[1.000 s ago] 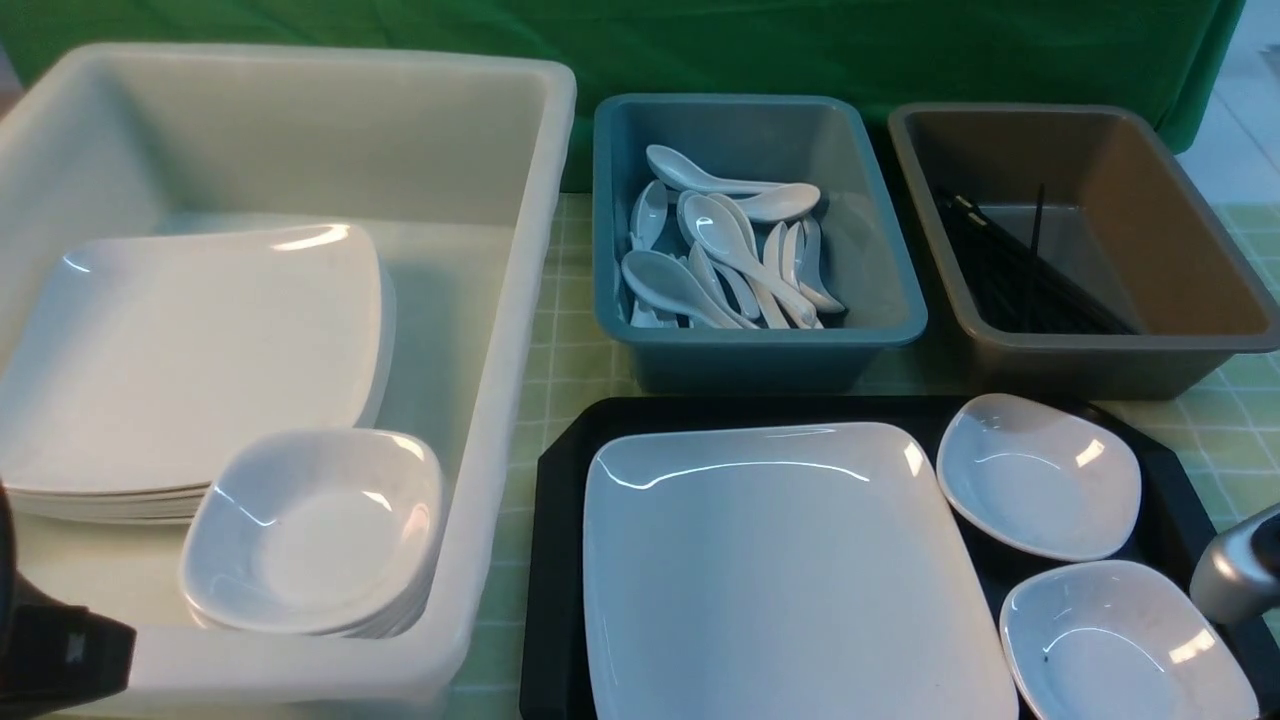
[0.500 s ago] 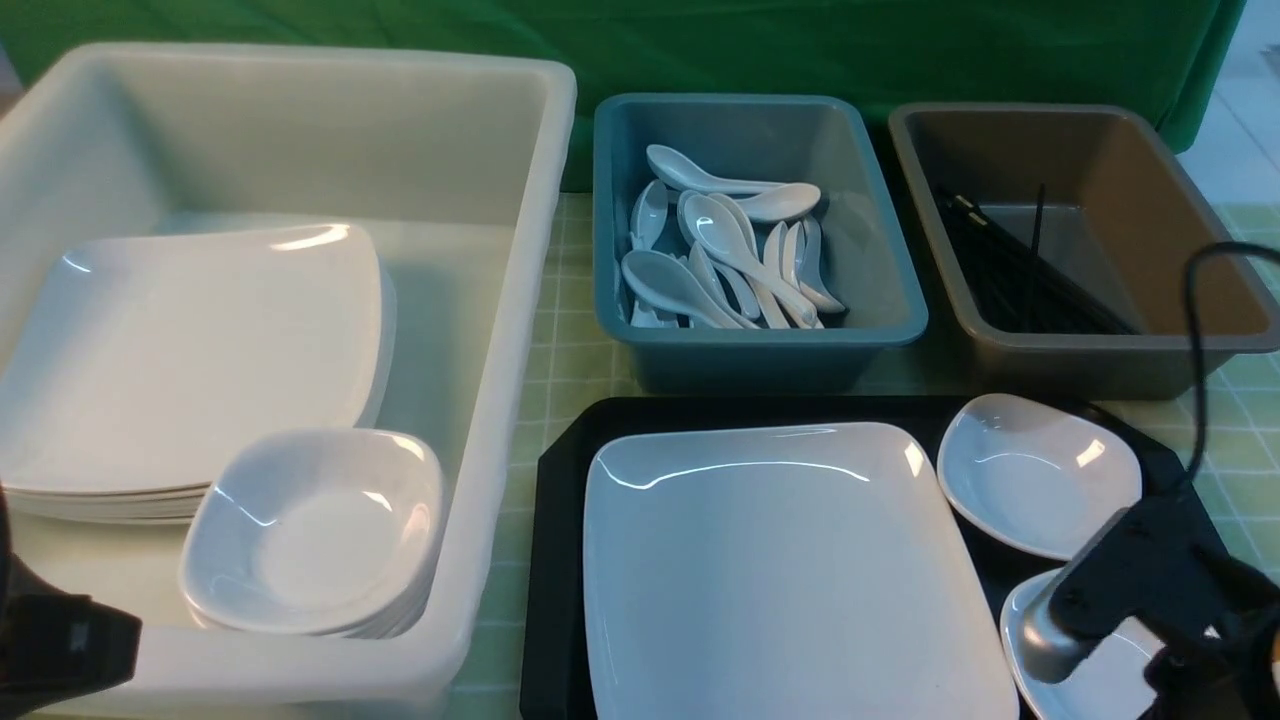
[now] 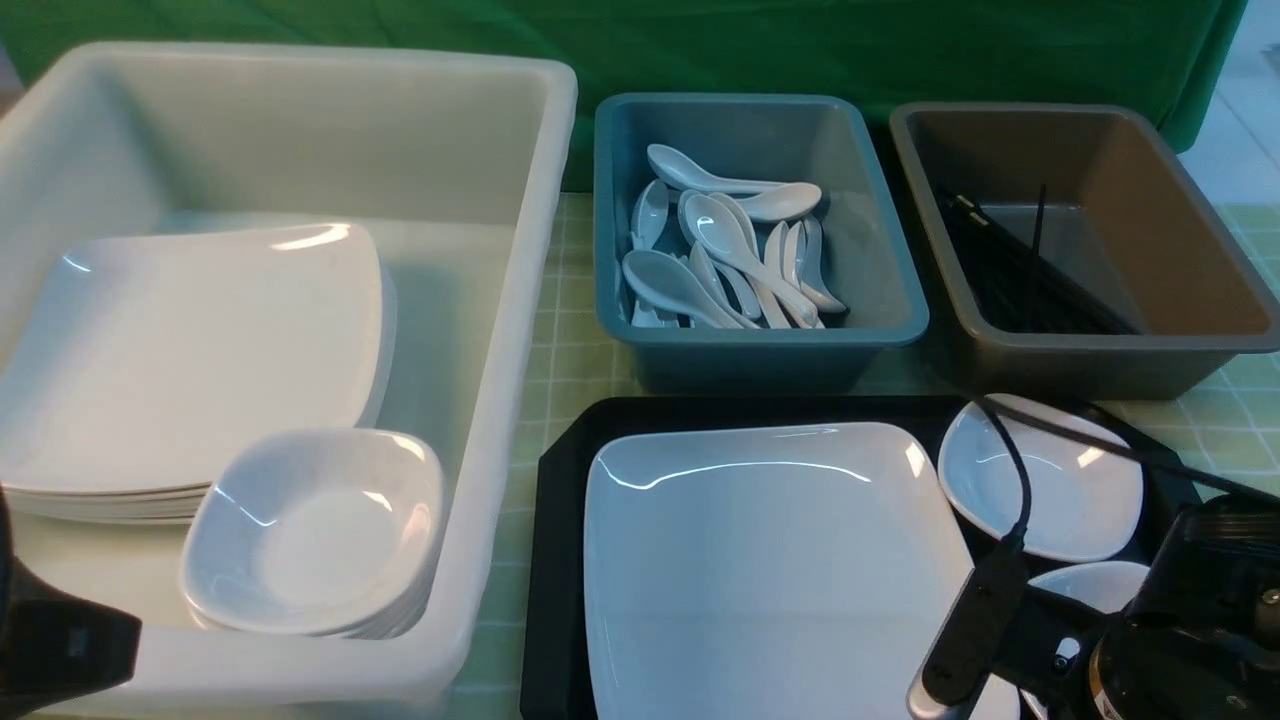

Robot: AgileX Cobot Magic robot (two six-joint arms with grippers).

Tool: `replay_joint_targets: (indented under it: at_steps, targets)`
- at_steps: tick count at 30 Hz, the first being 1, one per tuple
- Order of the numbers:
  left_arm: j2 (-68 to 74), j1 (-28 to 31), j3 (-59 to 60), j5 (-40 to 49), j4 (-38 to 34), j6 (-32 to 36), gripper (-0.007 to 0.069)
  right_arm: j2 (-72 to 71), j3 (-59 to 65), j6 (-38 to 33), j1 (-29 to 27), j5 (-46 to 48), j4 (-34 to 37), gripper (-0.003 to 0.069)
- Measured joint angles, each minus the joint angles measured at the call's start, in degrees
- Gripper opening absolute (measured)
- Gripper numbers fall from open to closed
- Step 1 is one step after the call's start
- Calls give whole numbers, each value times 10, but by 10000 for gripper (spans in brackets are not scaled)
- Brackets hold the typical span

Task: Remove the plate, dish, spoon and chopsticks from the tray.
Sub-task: Use the right arm to grab a small plate from the dinner plate

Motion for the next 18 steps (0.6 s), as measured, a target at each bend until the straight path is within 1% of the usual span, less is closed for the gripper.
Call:
replay_joint_targets:
  at_steps: [2,3,5,7,11,12,14,15,16,17,18]
  targets:
    - [0,0,1,0,-1,6,-11,3,0,2,0,-2,-7,305]
    - [0,0,1,0,-1,6,-11,3,0,2,0,-2,-7,300]
    - [0,0,0,0,-1,11,-11,5,0,2,0,-2,-15,223]
    - [0,0,0,1,-1,13,-11,4,-1,2,0,0,-19,188]
    - [0,0,0,1,-1,21,-11,-2,-9,-2,0,24,-21,172]
    - [0,0,0,1,-1,22,-11,-5,-16,-2,0,36,-21,156]
    - [0,0,0,0,-8,27,-11,-29,-39,-5,0,78,-20,87]
    - [0,0,0,0,-11,27,-11,-32,-44,-5,0,82,-19,82]
    - [0,0,0,-1,-20,31,-11,-49,-57,-5,0,108,-17,53]
    - [0,0,0,-3,-30,42,-11,-67,-70,-5,0,134,-10,38]
    - [0,0,0,-5,-35,48,-11,-70,-72,-5,0,139,-9,35]
